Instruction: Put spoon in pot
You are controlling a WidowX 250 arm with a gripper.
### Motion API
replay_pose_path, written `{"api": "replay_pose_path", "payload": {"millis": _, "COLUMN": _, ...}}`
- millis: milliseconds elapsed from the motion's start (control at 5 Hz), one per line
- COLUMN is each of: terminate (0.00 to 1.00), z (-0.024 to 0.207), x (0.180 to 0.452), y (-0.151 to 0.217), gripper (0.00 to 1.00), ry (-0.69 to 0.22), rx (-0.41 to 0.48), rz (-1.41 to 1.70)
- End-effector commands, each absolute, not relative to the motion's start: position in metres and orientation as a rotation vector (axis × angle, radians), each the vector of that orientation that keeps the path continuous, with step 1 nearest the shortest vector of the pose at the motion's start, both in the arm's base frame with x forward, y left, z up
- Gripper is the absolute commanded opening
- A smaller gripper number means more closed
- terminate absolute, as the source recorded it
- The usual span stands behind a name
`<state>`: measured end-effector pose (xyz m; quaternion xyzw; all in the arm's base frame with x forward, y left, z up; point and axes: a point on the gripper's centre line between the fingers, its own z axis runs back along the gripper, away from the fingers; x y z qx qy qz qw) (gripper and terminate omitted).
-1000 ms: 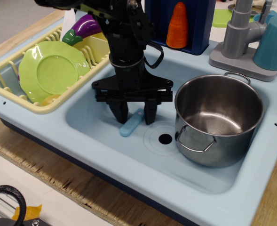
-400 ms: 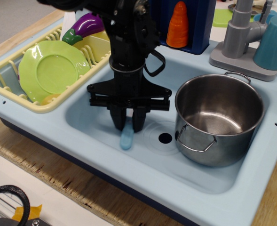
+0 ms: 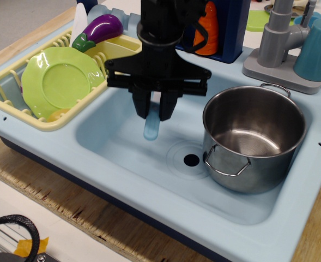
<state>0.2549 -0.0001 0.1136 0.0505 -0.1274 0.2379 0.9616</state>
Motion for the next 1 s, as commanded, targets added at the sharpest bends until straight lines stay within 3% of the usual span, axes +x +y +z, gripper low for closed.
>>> {"api": "replay_pose_path", "payload": {"millis": 0, "terminate": 0.00, "z": 0.144, "x": 0.263, "y": -0.005, "gripper": 0.00, "ry": -0.398, "rx": 0.055, "rz": 0.542}}
{"api": "replay_pose_path", "payload": {"millis": 400, "terminate": 0.00, "z": 0.151, "x": 0.272, "y": -0.029, "gripper": 0.00, "ry": -0.496, "rx": -0.074, "rz": 0.577}}
{"api": "replay_pose_path", "payload": {"millis": 800, "terminate": 0.00, "z": 0.162, "x": 0.283, "y": -0.065, "gripper": 0.00, "ry": -0.563, "rx": -0.145, "rz": 0.585}}
